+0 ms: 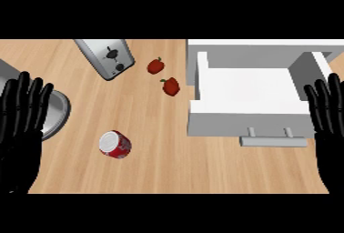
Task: Pick up the can, place it into the drawer and close the drawer
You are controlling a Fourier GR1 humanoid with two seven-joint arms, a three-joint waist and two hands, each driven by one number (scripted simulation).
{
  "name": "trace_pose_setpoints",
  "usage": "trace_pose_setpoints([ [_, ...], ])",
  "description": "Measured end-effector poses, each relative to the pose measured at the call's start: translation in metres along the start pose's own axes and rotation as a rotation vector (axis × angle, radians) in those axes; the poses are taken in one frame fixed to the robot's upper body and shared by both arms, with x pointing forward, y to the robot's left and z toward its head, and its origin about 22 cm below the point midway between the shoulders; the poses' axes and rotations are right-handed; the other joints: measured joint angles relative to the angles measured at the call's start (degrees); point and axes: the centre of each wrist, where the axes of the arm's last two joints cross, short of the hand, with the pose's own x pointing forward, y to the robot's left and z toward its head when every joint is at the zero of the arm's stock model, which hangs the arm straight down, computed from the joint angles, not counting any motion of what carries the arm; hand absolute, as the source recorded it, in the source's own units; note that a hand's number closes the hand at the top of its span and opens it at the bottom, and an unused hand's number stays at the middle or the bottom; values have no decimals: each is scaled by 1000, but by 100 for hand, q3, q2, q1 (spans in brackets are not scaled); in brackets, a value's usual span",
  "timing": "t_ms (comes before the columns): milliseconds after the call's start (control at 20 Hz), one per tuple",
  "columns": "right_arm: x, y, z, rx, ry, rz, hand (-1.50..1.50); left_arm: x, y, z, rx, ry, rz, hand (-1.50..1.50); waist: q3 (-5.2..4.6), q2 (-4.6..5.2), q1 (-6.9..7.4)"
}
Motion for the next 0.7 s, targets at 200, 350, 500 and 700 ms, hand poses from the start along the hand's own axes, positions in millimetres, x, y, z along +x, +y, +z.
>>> trace_pose_setpoints([
  [200,0,0,1,4,-5,8,-150,0,-11,4,-162,-27,96,-150,-56,-68,-75],
  [350,-1,-2,1,-12,35,27,-150,-2,-18,9,-347,9,170,-150,-79,-85,-107],
  [500,-10,-7,8,-57,173,49,-150,-7,-17,20,-448,157,154,-150,-80,-89,-101],
  [700,-11,-13,14,-79,263,58,-150,-2,-8,29,-512,257,151,-150,-82,-101,-91],
])
